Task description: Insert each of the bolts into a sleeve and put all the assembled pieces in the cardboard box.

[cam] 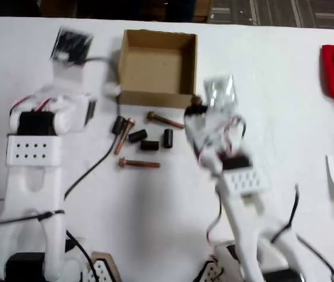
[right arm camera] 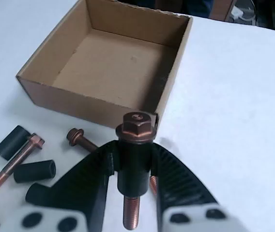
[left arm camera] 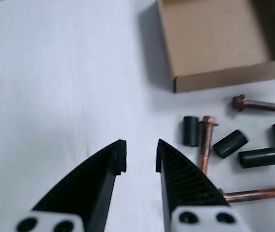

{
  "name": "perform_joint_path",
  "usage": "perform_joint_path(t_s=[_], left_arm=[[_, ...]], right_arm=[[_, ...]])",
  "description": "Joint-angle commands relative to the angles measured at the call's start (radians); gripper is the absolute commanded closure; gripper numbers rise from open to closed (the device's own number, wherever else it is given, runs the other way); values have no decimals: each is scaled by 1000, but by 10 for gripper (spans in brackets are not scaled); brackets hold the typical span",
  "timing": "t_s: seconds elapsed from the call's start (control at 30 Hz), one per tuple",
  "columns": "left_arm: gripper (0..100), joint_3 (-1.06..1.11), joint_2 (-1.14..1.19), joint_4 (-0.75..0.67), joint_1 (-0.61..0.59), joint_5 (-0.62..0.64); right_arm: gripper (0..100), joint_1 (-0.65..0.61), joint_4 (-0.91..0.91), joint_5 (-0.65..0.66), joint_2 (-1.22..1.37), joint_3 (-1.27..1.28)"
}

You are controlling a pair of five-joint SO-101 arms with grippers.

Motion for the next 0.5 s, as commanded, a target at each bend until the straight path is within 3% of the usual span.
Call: perform_joint_path(t_s=[0.0, 0.1, 0.23, 0.47], left_arm=[[859, 262, 31, -249, -112, -11], [834, 381, 114, -408, -150, -8], [828, 404, 249, -499, -147, -3], [830, 259, 413, -396, -146, -3]], right_arm=[[978, 15, 191, -9, 260, -485], [978, 12, 266, -9, 532, -815], [978, 2, 384, -14, 906, -1278], [979, -12, 618, -86, 1451, -2133]])
